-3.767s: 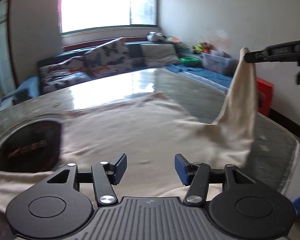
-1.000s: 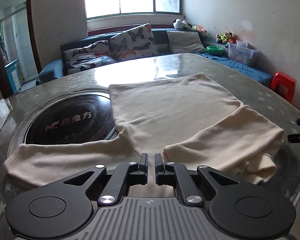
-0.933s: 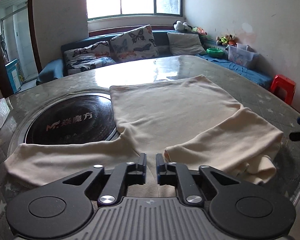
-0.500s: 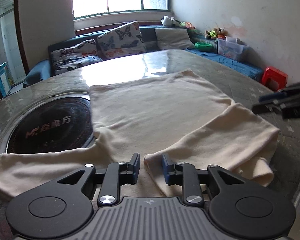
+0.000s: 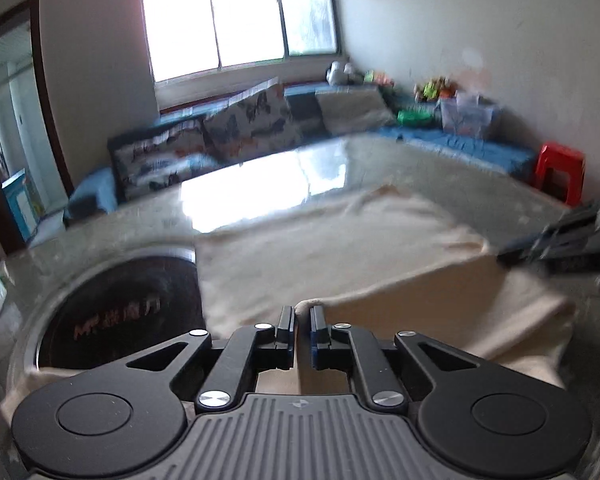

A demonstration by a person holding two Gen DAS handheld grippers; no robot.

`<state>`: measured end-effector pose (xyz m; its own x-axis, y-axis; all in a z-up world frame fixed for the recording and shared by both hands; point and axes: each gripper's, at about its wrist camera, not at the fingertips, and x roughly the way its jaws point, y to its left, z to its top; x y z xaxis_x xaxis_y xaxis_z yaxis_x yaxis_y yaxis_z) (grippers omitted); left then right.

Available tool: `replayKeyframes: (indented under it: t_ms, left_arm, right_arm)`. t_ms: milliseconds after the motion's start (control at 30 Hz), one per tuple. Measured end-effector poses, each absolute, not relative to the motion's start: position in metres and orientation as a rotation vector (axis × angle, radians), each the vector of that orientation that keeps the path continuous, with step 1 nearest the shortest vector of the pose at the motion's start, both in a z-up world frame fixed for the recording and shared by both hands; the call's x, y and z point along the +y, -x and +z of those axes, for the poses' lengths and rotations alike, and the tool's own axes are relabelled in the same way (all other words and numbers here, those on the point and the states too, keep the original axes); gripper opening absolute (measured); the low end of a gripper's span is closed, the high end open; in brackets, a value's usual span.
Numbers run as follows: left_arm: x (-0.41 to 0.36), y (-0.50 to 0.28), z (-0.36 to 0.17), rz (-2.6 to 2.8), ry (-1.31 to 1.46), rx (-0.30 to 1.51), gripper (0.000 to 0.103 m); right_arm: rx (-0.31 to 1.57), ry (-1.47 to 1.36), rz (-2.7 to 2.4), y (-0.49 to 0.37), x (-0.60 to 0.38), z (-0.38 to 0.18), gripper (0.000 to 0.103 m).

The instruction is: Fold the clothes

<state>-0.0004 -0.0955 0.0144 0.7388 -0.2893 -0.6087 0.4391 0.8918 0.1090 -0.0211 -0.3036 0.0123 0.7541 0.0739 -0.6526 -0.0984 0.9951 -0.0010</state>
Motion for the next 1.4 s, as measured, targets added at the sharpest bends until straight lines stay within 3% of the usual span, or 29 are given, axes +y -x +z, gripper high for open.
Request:
replayKeyframes:
  t_ms: [433,500,800,1000,1400]
  left_arm:
    - [-0.079,-0.001,0.007,-0.329,-0.189,0.662,0.025]
    - [-0.068,0.002,0.01,-0.305,-0.16,0.656,0.039]
    - [-0.008,0.008,0.02,-0.112,-0.063,0.633,0.074]
    - [0.029,0.011,0.02,0.019,-0.01,0.633,0.081]
    - [0.06,0.014,0.013,0.095,0.047,0.647,0.083]
  right_arm:
    - [0.695,0.078,0.148,0.008,-0.284,0.012,0.011]
    - [0.696,0.084,0.148,0.009,-0.282,0.017,0.013]
    - [0.699,0.191,0.36,0.001,-0.219,0.028,0.018]
    - [0.723,0.218,0.476,-0.018,-0.17,0.018,0.016]
    - [0.699,0.242,0.549,-0.015,-0.145,0.027,0.018]
